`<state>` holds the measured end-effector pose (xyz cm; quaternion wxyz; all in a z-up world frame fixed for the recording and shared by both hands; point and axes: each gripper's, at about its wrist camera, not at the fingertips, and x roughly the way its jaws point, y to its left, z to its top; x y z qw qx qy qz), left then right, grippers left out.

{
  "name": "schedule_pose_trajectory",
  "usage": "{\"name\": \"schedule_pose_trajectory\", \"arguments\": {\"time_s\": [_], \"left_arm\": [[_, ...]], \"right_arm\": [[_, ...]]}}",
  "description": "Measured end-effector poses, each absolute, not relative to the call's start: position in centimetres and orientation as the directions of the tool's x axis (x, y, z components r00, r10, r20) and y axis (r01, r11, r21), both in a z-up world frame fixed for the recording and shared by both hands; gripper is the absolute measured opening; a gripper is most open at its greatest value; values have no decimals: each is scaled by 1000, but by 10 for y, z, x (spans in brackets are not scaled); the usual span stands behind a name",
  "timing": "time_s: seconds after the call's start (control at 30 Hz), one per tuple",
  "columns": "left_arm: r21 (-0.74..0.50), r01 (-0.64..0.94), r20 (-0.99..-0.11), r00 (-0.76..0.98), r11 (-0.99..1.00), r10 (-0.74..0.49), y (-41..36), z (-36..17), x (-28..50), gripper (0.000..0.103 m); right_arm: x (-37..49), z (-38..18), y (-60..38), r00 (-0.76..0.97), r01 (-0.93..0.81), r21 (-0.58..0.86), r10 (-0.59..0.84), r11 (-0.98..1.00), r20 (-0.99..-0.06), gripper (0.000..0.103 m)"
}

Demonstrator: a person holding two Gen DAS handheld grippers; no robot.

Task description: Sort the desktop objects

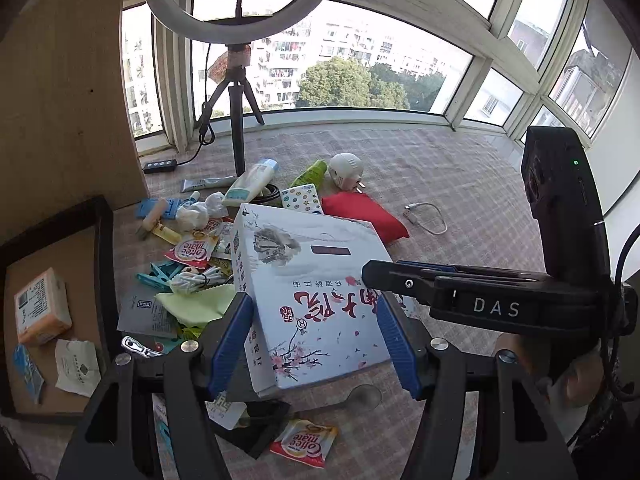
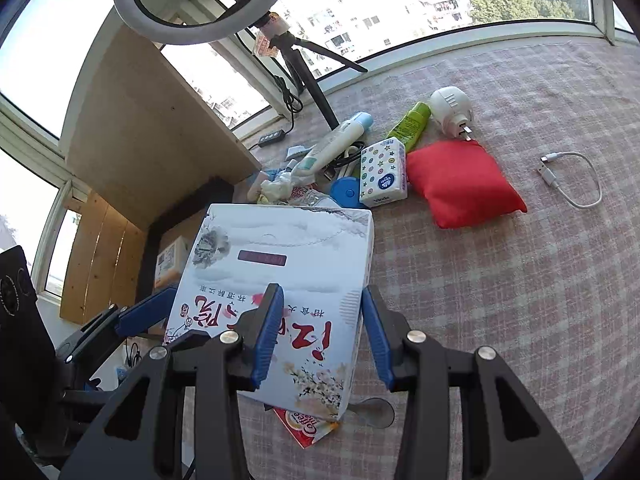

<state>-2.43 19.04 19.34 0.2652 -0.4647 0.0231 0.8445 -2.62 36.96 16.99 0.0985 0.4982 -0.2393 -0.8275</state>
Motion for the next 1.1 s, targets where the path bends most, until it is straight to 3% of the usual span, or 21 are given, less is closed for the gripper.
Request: {"name": "schedule_pose_trajectory", "arguments": {"time_s": [0.7, 1.1], "left_arm": [[-220, -179, -755, -591, -959, 284, -75, 216, -92, 61], [-239, -46, -736, -643, -970, 212, -175, 199, -154, 60]], "right_arm": [[-134, 217, 96, -407, 250, 408, -477, -878, -779, 41], [-196, 207, -13, -341, 346, 381, -494, -857, -800, 41]]}}
